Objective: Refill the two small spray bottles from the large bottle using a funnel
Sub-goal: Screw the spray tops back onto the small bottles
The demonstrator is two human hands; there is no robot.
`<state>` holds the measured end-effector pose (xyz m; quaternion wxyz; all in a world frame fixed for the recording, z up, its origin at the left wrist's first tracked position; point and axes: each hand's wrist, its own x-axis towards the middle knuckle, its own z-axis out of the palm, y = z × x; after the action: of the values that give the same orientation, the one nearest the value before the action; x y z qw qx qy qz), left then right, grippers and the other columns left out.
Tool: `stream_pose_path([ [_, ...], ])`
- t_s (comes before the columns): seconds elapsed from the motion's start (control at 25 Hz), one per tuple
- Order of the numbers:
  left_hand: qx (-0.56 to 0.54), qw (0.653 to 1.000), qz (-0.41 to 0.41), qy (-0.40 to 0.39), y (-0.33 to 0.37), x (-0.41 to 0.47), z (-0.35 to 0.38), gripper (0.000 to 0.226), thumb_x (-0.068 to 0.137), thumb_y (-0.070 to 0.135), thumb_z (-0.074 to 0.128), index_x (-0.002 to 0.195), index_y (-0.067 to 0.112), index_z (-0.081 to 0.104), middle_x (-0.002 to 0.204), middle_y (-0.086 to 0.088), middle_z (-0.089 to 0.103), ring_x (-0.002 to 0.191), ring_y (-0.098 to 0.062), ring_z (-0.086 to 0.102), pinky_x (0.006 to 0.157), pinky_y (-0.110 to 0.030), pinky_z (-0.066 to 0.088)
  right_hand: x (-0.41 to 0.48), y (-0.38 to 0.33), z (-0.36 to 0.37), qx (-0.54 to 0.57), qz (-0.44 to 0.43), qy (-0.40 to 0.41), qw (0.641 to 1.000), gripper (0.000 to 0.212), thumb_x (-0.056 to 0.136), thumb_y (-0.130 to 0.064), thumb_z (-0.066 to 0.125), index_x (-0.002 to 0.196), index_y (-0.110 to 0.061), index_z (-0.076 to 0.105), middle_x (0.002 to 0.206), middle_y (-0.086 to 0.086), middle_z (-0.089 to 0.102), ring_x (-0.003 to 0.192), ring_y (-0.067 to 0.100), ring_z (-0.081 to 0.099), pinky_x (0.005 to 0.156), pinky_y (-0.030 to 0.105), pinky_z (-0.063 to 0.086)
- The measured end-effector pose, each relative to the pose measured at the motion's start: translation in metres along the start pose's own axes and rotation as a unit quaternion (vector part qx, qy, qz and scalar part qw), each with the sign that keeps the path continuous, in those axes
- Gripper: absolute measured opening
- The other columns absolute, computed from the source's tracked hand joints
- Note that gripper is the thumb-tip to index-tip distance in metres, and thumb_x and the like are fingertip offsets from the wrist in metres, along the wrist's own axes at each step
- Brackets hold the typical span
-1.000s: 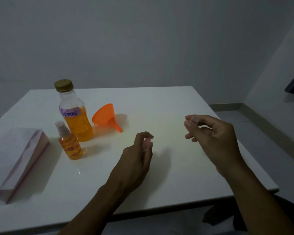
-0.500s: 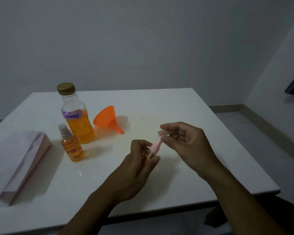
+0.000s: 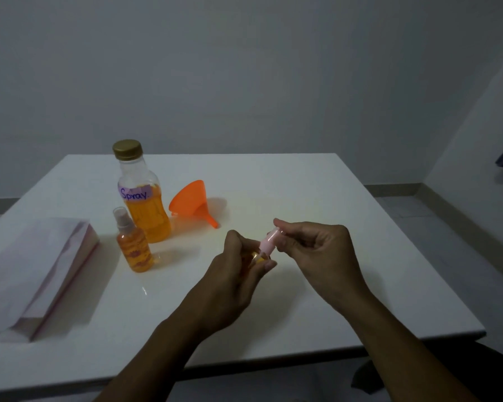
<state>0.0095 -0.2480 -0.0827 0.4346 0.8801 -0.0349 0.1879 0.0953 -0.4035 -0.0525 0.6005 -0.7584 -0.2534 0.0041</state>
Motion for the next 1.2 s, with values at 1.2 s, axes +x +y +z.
stream_pose_path([
  [1.2,0.07,0.952,-0.173,0.242,-0.061,-0.086,-0.117,0.061,0.068,0.041,0.074,0.118,0.011,0.056,0.111,0.0,0.067,0.095,-0.009,0.064,0.067,-0.009,0.047,-0.058,0.061,0.06,-0.341,-0.172,-0.244,0.891,0.058,0.097,-0.046,0.03,0.147,-0.023,0.047,0.158,-0.009,0.037,0.148,0.007,0.029,0.122,0.024,0.018],
])
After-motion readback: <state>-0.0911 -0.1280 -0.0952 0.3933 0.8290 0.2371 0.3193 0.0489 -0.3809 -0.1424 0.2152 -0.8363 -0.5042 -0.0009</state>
